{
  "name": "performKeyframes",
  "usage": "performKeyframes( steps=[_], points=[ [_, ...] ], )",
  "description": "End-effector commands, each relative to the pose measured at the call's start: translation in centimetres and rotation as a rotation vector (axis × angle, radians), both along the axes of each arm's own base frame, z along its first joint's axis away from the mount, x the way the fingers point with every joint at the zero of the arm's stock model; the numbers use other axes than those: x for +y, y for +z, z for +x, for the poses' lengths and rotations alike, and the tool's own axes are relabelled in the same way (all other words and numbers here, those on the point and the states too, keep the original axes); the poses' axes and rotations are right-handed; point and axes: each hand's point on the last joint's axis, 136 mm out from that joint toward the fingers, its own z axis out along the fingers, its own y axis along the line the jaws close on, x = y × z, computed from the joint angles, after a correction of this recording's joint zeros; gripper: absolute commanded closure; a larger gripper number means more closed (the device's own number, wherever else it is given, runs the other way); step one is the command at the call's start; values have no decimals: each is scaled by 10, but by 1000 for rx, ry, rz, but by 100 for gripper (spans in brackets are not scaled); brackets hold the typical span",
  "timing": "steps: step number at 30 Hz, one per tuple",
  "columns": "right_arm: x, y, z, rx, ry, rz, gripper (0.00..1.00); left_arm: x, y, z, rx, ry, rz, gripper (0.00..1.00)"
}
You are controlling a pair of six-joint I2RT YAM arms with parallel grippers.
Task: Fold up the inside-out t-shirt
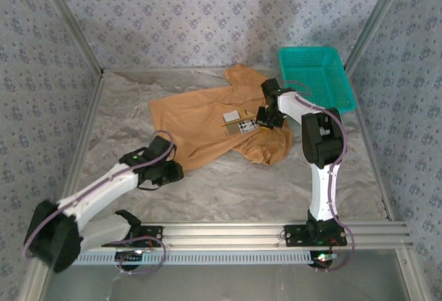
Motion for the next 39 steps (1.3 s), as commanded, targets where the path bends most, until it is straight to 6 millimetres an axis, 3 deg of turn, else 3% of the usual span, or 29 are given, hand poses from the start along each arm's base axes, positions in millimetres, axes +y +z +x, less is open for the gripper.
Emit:
performKeyframes(
  steps=[1,11,18,23,27,32,39],
  points=[
    [8,29,-26,10,72,-39,100,9,-1,4,29,70,87,72],
    [50,73,-37,-77,167,-14,100,20,-5,26,49,127,171,72],
    [72,67,-46,-64,217,-9,100,20,-23,34,92,155,152,76],
    [86,36,-57,-4,228,22,100,19,-24,41,88,164,140,100],
    [87,-2,-60,78,187,67,100,20,-16,45,63,147,149,100],
    [59,-49,-38,142,76,65,100,9,17,65,-130,83,84,100],
    [27,-62,-27,159,4,26,100,8,62,70,-387,70,-53,100]
  ],
)
